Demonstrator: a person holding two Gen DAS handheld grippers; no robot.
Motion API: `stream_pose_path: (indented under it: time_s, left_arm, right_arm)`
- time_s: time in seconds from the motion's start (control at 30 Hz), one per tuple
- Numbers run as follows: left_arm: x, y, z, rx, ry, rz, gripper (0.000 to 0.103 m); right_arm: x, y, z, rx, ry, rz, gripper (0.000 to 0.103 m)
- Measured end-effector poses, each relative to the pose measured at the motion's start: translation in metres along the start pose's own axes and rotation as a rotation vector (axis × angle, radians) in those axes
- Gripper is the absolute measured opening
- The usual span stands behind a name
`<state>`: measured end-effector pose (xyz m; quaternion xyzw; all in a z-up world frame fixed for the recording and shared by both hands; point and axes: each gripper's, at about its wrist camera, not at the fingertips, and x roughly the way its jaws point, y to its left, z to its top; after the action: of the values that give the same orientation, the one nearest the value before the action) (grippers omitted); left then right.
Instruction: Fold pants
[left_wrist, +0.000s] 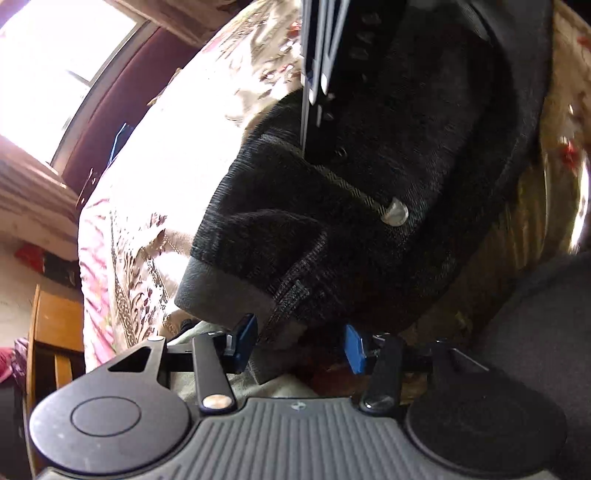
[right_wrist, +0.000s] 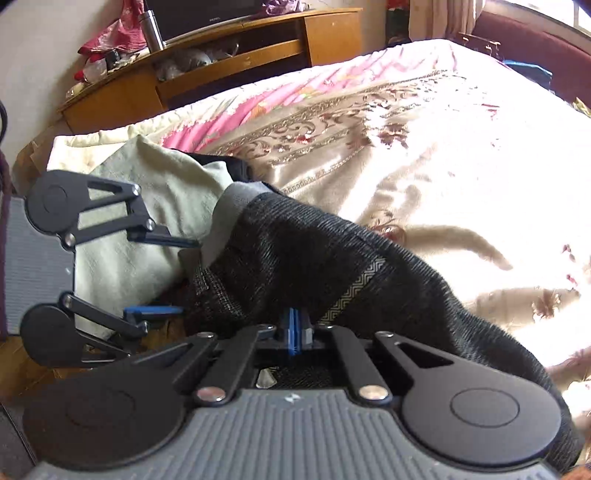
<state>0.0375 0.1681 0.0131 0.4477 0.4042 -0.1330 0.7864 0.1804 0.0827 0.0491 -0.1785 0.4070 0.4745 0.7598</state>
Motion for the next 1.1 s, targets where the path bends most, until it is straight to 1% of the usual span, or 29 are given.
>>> stream_pose_path:
  time_s: [0.03,0.07,0.1,0.13,0.17,0.2,0.23,0.27,0.3,0.33,0.37,0.4,0.43,0.47,0.53,0.57,0.63,0.7,0.77,0.8,0.83,0.87,0.9,0.93,0.97,1.0,1.03,1.07,1.1]
  left_arm:
    - [0.002,-0.004,-0.004,0.042,0.003,0.014,0.063]
    - [0.003,-0.006,-0.006,0.059,-0.005,0.017,0.063]
    - [0.003,-0.002,-0.005,0.041,-0.012,0.015,0.063]
    - [0.003,0.005,-0.002,-0.006,-0.013,0.017,0.063]
    - [0.001,0.014,0.001,-0.063,-0.018,0.021,0.06]
    - [0.0,0.023,0.003,-0.123,-0.018,0.016,0.058]
    - [0.001,0.036,0.004,-0.197,-0.013,0.014,0.047]
    - [0.001,0.045,0.004,-0.246,-0.008,0.016,0.041]
    - [-0.001,0.052,0.004,-0.285,-0.009,0.006,0.041]
    - [-0.003,0.059,0.003,-0.328,-0.016,-0.01,0.041]
    - [-0.005,0.063,0.004,-0.345,-0.019,-0.013,0.04]
    - [-0.006,0.064,0.005,-0.348,-0.022,-0.013,0.04]
    - [-0.008,0.064,0.006,-0.338,-0.027,-0.008,0.04]
    - [-0.01,0.062,0.007,-0.325,-0.03,-0.003,0.039]
    - [-0.009,0.065,0.006,-0.282,-0.04,0.018,0.038]
    - [-0.014,0.063,0.006,-0.268,-0.043,0.028,0.037]
    - [-0.024,0.062,0.006,-0.242,-0.045,0.054,0.037]
    - [-0.028,0.051,0.003,-0.175,-0.034,0.074,0.037]
    - [-0.02,0.042,-0.003,-0.149,-0.002,0.062,0.037]
    - [-0.008,0.037,-0.007,-0.129,0.037,0.047,0.037]
    - [0.006,0.029,-0.012,-0.083,0.096,0.017,0.038]
    - [0.014,0.018,-0.018,-0.014,0.112,0.023,0.04]
    - [0.015,0.008,-0.021,0.06,0.103,0.047,0.04]
    - [0.012,0.004,-0.02,0.095,0.103,0.053,0.04]
    - [0.007,0.007,-0.017,0.079,0.103,0.043,0.04]
    - [0.0,0.016,-0.015,0.027,0.107,0.022,0.041]
    - [-0.005,0.025,-0.014,-0.025,0.123,0.007,0.041]
    - [-0.009,0.031,-0.014,-0.054,0.14,0.006,0.041]
    - [-0.014,0.037,-0.014,-0.07,0.151,0.012,0.041]
  right_arm:
    - [0.001,0.008,-0.002,-0.062,0.011,-0.001,0.01]
    - [0.002,0.016,-0.008,-0.116,0.019,0.008,0.014]
    - [0.005,0.021,-0.014,-0.148,0.026,0.021,0.02]
    - [0.008,0.028,-0.022,-0.175,0.038,0.032,0.034]
    - [0.011,0.035,-0.03,-0.201,0.049,0.036,0.045]
    - [0.014,0.041,-0.035,-0.221,0.045,0.025,0.047]
    - [0.016,0.048,-0.04,-0.241,0.032,-0.001,0.05]
    - [0.019,0.056,-0.043,-0.267,0.014,-0.038,0.054]
    - [0.022,0.064,-0.045,-0.305,-0.011,-0.082,0.059]
    - [0.026,0.068,-0.047,-0.339,-0.036,-0.124,0.067]
    - [0.033,0.071,-0.046,-0.366,-0.055,-0.172,0.068]
    - [0.038,0.073,-0.046,-0.375,-0.062,-0.198,0.067]
    - [0.044,0.072,-0.045,-0.373,-0.063,-0.203,0.066]
    - [0.047,0.07,-0.043,-0.362,-0.061,-0.207,0.049]
    - [0.041,0.057,-0.032,-0.275,-0.053,-0.166,0.026]
    - [0.03,0.049,-0.025,-0.206,-0.049,-0.11,0.005]
    - [0.012,0.047,-0.019,-0.151,-0.057,-0.073,0.005]
    - [0.001,0.052,-0.02,-0.141,-0.063,-0.043,0.005]
    - [0.01,0.056,-0.024,-0.114,-0.033,-0.019,0.006]
    - [0.018,0.058,-0.026,-0.104,-0.014,-0.011,0.005]
    - [0.03,0.061,-0.029,-0.112,0.02,-0.012,0.007]
    - [0.042,0.064,-0.031,-0.133,0.051,-0.021,0.012]
    - [0.05,0.069,-0.033,-0.145,0.057,-0.024,0.015]
    - [0.049,0.068,-0.033,-0.145,0.05,-0.018,0.016]
    - [0.045,0.065,-0.032,-0.134,0.049,-0.009,0.016]
    - [0.038,0.06,-0.031,-0.102,0.045,-0.001,0.015]
    - [0.03,0.054,-0.03,-0.059,0.039,0.008,0.022]
    - [0.017,0.043,-0.03,0.003,0.02,0.011,0.029]
    - [0.004,0.035,-0.032,0.053,0.002,0.006,0.031]
